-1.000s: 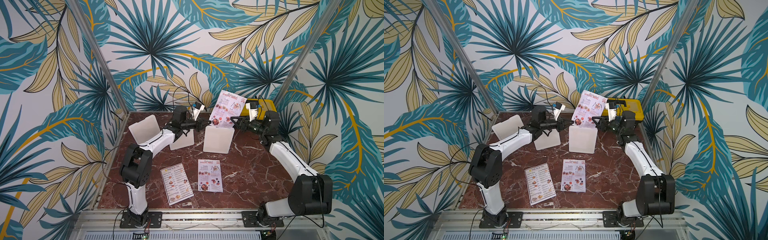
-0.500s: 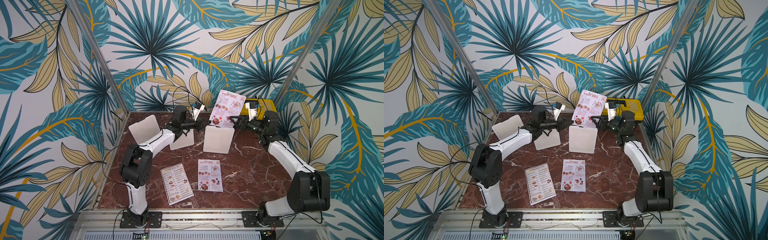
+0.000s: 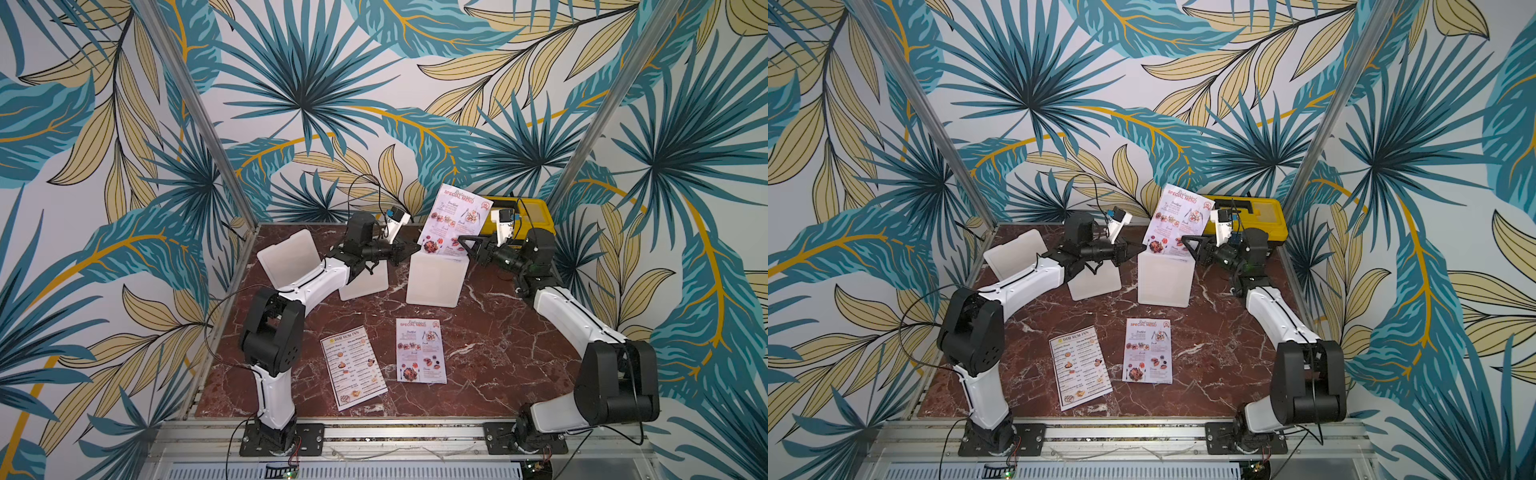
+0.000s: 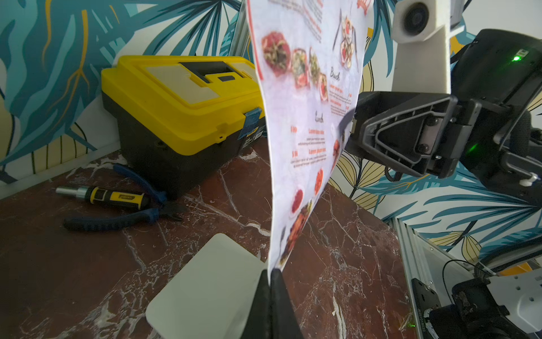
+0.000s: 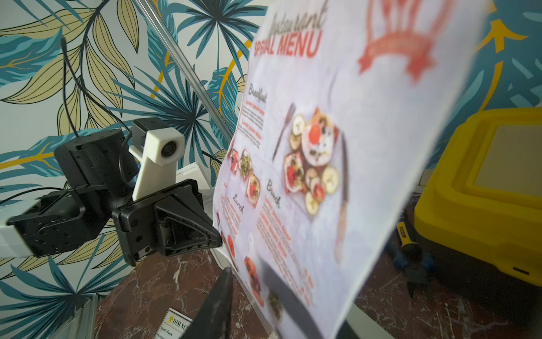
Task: Insert the menus into the narrow rack
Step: Insert the menu into the narrow rack.
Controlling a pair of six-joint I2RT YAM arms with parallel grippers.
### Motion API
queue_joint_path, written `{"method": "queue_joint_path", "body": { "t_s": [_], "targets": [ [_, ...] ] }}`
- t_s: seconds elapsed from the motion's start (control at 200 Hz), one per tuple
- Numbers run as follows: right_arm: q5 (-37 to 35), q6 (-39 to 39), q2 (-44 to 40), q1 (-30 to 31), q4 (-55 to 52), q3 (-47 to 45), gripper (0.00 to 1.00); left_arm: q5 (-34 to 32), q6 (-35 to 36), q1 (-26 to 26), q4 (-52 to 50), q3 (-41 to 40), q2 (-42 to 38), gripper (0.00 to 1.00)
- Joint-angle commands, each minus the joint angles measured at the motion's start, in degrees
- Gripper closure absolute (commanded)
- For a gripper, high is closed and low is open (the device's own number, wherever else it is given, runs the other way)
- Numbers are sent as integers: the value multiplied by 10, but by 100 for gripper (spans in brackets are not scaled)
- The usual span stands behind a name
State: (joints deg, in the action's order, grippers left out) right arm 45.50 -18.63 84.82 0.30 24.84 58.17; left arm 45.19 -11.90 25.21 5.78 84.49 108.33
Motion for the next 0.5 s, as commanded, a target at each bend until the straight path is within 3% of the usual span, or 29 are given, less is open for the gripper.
{"method": "queue_joint_path", "body": {
  "t_s": [0.0, 0.15, 0.396, 0.496],
  "targets": [
    [12, -25, 1, -1, 52, -5, 60, 0, 20, 2, -26, 18, 2, 97],
    [19, -34, 10, -1, 63, 4, 61, 1, 27, 4, -35, 20, 3, 97],
    [29, -25, 14, -2, 62, -1, 93, 1, 32, 6, -38, 18, 4, 94],
    [29, -6, 13, -3, 47, -5, 100, -1, 32, 6, -38, 15, 0, 90]
  ]
}}
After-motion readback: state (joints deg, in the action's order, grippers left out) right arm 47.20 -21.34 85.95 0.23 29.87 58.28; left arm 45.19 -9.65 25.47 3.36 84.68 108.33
